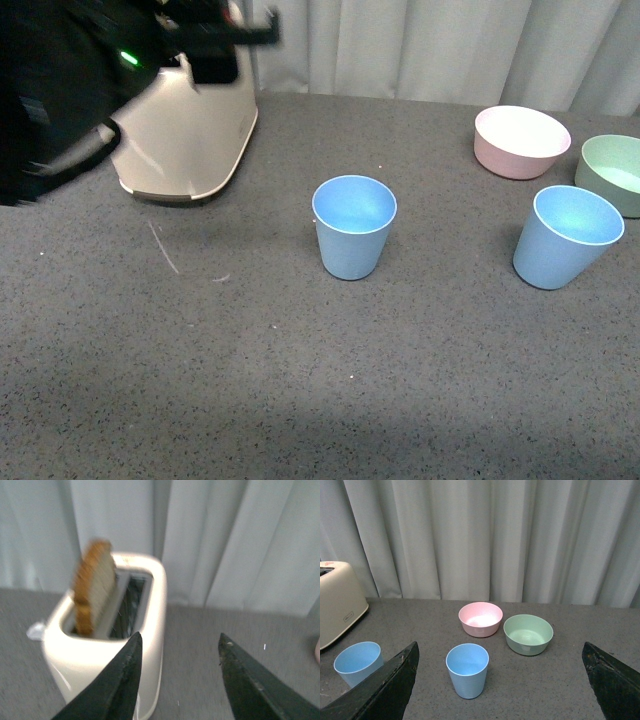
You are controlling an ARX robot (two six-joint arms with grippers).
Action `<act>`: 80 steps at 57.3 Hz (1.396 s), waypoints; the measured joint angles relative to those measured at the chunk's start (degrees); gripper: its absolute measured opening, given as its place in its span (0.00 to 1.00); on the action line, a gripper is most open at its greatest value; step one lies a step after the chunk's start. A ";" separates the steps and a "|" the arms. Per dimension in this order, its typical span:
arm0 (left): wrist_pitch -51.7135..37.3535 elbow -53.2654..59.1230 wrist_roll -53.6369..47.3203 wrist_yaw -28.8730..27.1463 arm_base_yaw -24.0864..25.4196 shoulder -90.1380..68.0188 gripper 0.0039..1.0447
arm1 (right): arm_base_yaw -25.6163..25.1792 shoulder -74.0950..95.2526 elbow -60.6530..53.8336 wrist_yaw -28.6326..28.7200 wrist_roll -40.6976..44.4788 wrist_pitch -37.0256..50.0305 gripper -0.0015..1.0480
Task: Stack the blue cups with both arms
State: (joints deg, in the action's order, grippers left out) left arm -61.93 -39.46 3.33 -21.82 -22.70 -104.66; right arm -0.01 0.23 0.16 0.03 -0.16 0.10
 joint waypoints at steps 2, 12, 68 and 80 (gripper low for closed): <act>-3.89 3.91 -0.90 1.36 1.68 4.24 0.38 | 0.00 0.00 0.00 0.00 0.00 0.00 0.91; -5.55 19.52 -2.40 7.48 7.87 16.04 0.03 | 0.00 0.00 0.00 0.02 0.02 0.00 0.91; 23.26 38.32 -2.89 21.77 22.53 64.70 0.03 | 0.00 0.00 0.00 0.02 0.02 0.00 0.91; 30.38 38.36 -2.89 21.79 22.53 72.65 0.03 | 0.00 0.00 0.00 0.02 0.02 0.00 0.91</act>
State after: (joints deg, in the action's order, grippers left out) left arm -31.55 -1.10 0.45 -0.03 -0.16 -32.01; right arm -0.01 0.23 0.16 0.05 -0.14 0.10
